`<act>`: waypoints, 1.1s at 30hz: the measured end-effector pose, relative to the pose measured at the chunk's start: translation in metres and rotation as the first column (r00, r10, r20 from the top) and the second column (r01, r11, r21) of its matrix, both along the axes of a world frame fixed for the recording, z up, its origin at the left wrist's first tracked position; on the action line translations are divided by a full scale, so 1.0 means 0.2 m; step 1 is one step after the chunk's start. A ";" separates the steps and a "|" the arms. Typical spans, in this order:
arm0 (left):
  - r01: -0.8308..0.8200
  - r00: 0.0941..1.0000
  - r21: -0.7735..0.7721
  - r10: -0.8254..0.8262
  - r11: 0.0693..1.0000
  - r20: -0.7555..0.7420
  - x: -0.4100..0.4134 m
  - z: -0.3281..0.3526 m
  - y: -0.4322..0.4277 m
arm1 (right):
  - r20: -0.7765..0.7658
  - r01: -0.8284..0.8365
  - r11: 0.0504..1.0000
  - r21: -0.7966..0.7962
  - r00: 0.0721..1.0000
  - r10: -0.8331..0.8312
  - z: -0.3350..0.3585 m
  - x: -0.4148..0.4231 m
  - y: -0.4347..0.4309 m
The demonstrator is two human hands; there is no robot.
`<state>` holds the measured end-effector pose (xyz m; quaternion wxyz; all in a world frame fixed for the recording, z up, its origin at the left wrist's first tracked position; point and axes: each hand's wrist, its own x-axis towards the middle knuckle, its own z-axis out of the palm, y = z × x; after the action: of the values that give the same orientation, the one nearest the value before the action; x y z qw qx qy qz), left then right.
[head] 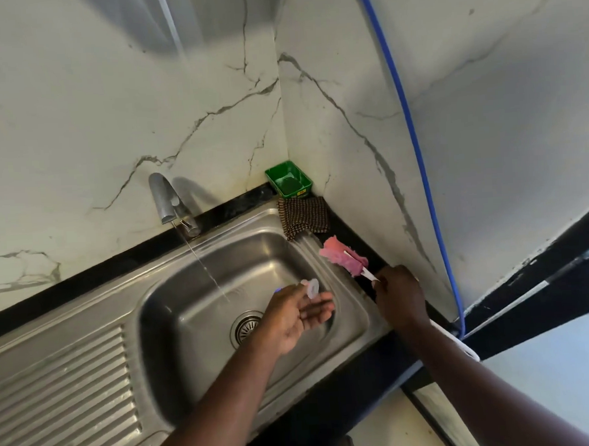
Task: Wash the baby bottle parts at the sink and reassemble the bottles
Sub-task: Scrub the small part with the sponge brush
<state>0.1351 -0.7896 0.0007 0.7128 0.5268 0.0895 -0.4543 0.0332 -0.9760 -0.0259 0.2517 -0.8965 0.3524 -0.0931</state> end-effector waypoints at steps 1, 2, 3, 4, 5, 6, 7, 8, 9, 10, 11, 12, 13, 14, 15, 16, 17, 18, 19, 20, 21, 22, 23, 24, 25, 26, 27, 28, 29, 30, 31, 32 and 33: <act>-0.014 0.999 -0.024 0.013 1.000 -0.035 0.01 0.01 0.00 | 0.042 -0.017 0.999 0.034 0.999 0.016 0.01 0.01 0.01; -0.042 0.997 -0.051 0.039 0.998 -0.063 0.03 0.01 0.01 | 0.076 -0.035 0.997 0.064 0.997 0.030 0.01 0.01 0.03; -0.092 0.993 -0.077 0.086 0.993 -0.082 0.04 0.02 0.01 | 0.106 -0.052 0.994 0.094 0.993 0.042 0.02 0.01 0.06; -0.156 0.985 -0.096 0.147 0.983 -0.093 0.06 0.03 0.01 | 0.139 -0.068 0.988 0.137 0.989 0.049 0.04 0.01 0.08; -0.229 0.971 -0.108 0.219 0.967 -0.095 0.08 0.04 0.00 | 0.169 -0.091 0.977 0.191 0.984 0.058 0.06 0.01 0.11; -0.297 0.953 -0.115 0.287 0.948 -0.092 0.10 0.05 0.00 | 0.195 -0.114 0.961 0.252 0.979 0.065 0.08 0.01 0.14; -0.353 0.935 -0.113 0.346 0.929 -0.079 0.13 0.06 0.00 | 0.219 -0.136 0.943 0.304 0.973 0.070 0.10 0.02 0.18; -0.391 0.920 -0.111 0.387 0.914 -0.059 0.15 0.07 0.01 | 0.247 -0.156 0.936 0.316 0.966 0.078 0.11 0.04 0.21; -0.408 0.913 -0.116 0.405 0.906 -0.046 0.16 0.07 0.00 | 0.276 -0.169 0.942 0.289 0.957 0.087 0.13 0.05 0.24; -0.413 0.911 -0.131 0.411 0.902 -0.038 0.15 0.08 0.00 | 0.297 -0.182 0.950 0.253 0.949 0.102 0.14 0.07 0.27; -0.401 0.915 -0.141 0.403 0.905 -0.022 0.14 0.09 -0.01 | 0.317 -0.194 0.955 0.225 0.941 0.117 0.16 0.09 0.30; -0.393 0.918 -0.145 0.397 0.908 -0.004 0.12 0.09 -0.02 | 0.328 -0.210 0.956 0.205 0.935 0.135 0.17 0.12 0.32; -0.396 0.916 -0.147 0.401 0.907 0.010 0.10 0.09 -0.02 | 0.336 -0.224 0.954 0.200 0.930 0.148 0.18 0.13 0.33; -0.419 0.905 -0.149 0.425 0.896 0.011 0.09 0.11 -0.03 | 0.340 -0.233 0.953 0.196 0.927 0.156 0.18 0.14 0.33; -0.462 0.885 -0.162 0.465 0.872 -0.016 0.10 0.11 -0.03 | 0.334 -0.243 0.952 0.187 0.927 0.171 0.17 0.14 0.33; -0.508 0.860 -0.181 0.507 0.842 -0.055 0.11 0.13 -0.02 | 0.327 -0.253 0.952 0.171 0.926 0.187 0.16 0.13 0.33; -0.547 0.836 -0.197 0.542 0.813 -0.086 0.14 0.14 0.00 | 0.323 -0.264 0.951 0.162 0.925 0.202 0.15 0.13 0.33; -0.563 0.826 -0.200 0.558 0.802 -0.085 0.15 0.15 0.01 | 0.322 -0.272 0.949 0.157 0.923 0.212 0.14 0.12 0.33; -0.550 0.833 -0.183 0.550 0.815 -0.053 0.16 0.16 0.02 | 0.329 -0.276 0.949 0.152 0.919 0.215 0.13 0.12 0.33; -0.514 0.854 -0.149 0.521 0.844 0.003 0.14 0.16 0.03 | 0.334 -0.280 0.949 0.141 0.916 0.221 0.13 0.13 0.33; -0.467 0.877 -0.112 0.476 0.877 0.068 0.12 0.16 0.03 | 0.340 -0.282 0.950 0.133 0.914 0.223 0.15 0.15 0.34; -0.439 0.888 -0.077 0.445 0.895 0.116 0.10 0.15 0.03 | 0.344 -0.286 0.949 0.134 0.911 0.226 0.16 0.17 0.34; -0.431 0.890 -0.054 0.435 0.901 0.139 0.09 0.14 0.04 | 0.345 -0.294 0.946 0.141 0.910 0.231 0.16 0.18 0.35; -0.451 0.882 -0.046 0.453 0.891 0.128 0.10 0.15 0.06 | 0.342 -0.311 0.940 0.141 0.906 0.249 0.16 0.19 0.35; -0.490 0.864 -0.055 0.493 0.870 0.100 0.13 0.16 0.09 | 0.336 -0.337 0.932 0.134 0.900 0.277 0.15 0.18 0.35; -0.520 0.847 -0.063 0.524 0.852 0.090 0.15 0.17 0.11 | 0.336 -0.359 0.926 0.120 0.892 0.302 0.14 0.16 0.35; -0.523 0.843 -0.058 0.526 0.850 0.109 0.18 0.17 0.13 | 0.340 -0.373 0.921 0.111 0.885 0.317 0.13 0.15 0.35; -0.486 0.860 -0.022 0.483 0.874 0.168 0.18 0.18 0.14 | 0.347 -0.376 0.920 0.107 0.881 0.320 0.12 0.14 0.35; -0.427 0.880 0.022 0.410 0.904 0.239 0.16 0.17 0.13 | 0.348 -0.364 0.925 0.109 0.886 0.308 0.12 0.15 0.35; -0.373 0.892 0.058 0.340 0.926 0.299 0.13 0.16 0.12 | 0.344 -0.345 0.932 0.116 0.894 0.288 0.13 0.16 0.34; -0.345 0.897 0.068 0.308 0.936 0.317 0.11 0.15 0.10 | 0.344 -0.333 0.935 0.121 0.898 0.275 0.14 0.17 0.34; -0.342 0.903 0.053 0.313 0.938 0.296 0.09 0.14 0.10 | 0.351 -0.336 0.934 0.122 0.895 0.276 0.14 0.18 0.34; -0.357 0.906 0.019 0.341 0.934 0.249 0.10 0.14 0.11 | 0.358 -0.346 0.931 0.120 0.889 0.284 0.14 0.18 0.34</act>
<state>0.1545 -0.7680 0.0278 0.7708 0.5763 0.1095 -0.2486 0.0691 -0.9081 0.0022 0.3995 -0.8864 0.1608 -0.1695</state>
